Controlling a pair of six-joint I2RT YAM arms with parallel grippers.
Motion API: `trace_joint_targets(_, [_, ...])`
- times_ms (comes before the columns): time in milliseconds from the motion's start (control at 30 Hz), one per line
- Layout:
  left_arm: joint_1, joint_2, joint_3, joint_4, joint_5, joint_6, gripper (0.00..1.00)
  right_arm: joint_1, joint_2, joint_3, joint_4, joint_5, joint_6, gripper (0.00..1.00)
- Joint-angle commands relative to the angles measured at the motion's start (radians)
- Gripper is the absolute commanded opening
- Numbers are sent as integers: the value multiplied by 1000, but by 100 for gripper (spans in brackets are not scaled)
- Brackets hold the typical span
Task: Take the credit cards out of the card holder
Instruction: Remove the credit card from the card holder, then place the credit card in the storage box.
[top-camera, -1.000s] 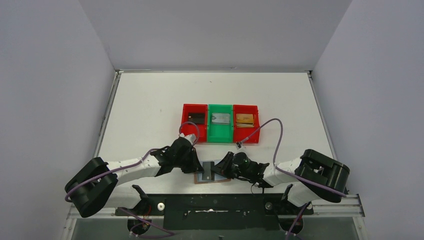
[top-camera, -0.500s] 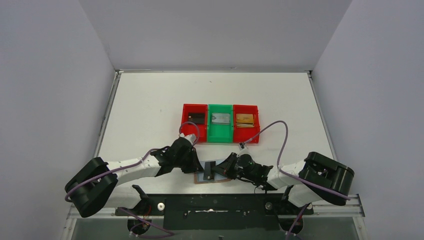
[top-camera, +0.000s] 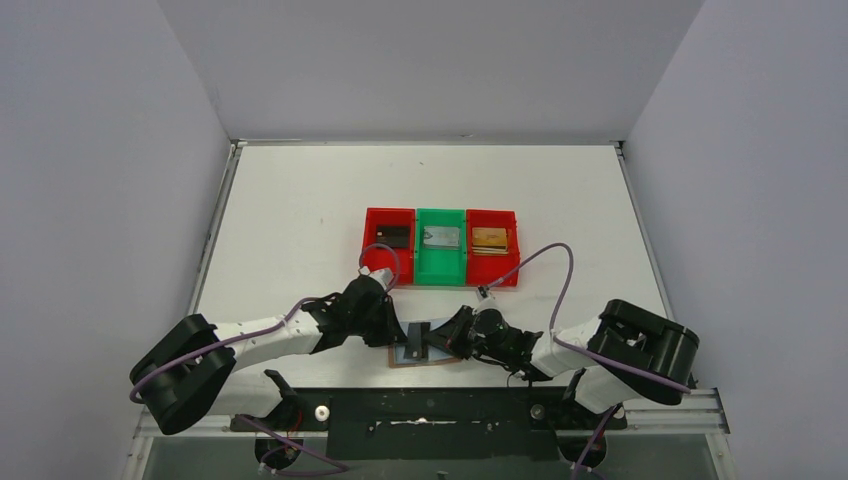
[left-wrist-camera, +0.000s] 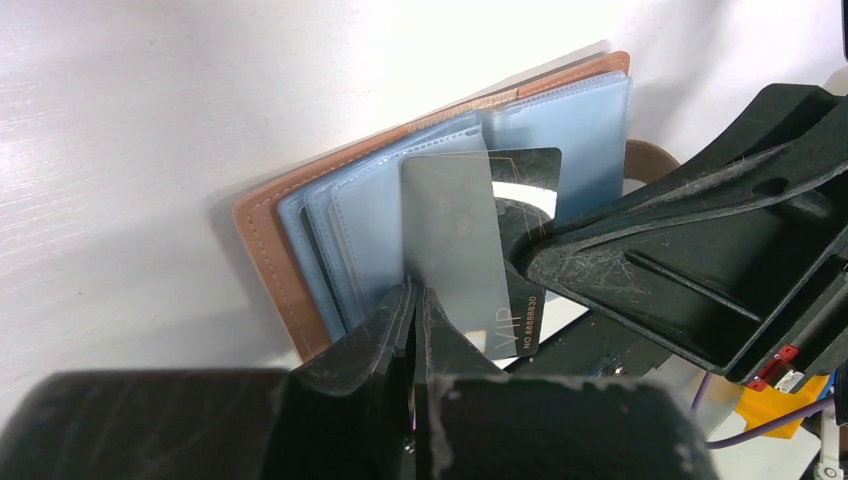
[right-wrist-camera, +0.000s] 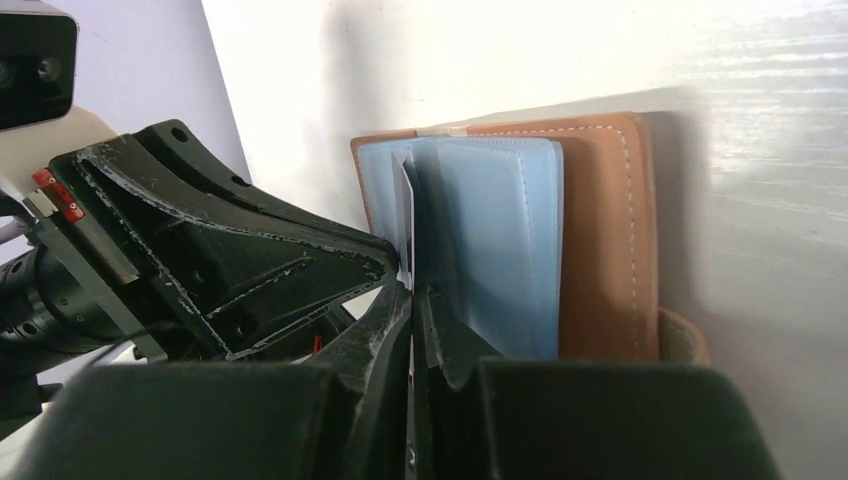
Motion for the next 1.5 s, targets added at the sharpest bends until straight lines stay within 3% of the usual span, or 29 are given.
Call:
trace_joint_targets(0, [-9,11,-4,-67,-46,13,0,-5,-44,-16,21,44,17,0])
trace_joint_targets(267, [-10,-21,-1,-85,-73,14,0,-6,-281,-15,-304,179,9,0])
trace_joint_targets(467, [-10,-65,13,-88,-87,12,0,-5,-465,-29,-415,260,-29,0])
trace_joint_targets(633, [-9,-119,66,-102,-98,27,16,-4,-547,-59,-413,297,-51,0])
trace_joint_targets(833, [14,-206,140,-243,-196,86,37,-1,-559,-76,-374,304,-67,0])
trace_joint_targets(1300, [422,-507,271,-522,-285,324,76,105,-441,78,-381,404,-278,0])
trace_joint_targets(1467, [463,-523,308,-516,-357,374,83,130,-408,151,-413,445,-380,0])
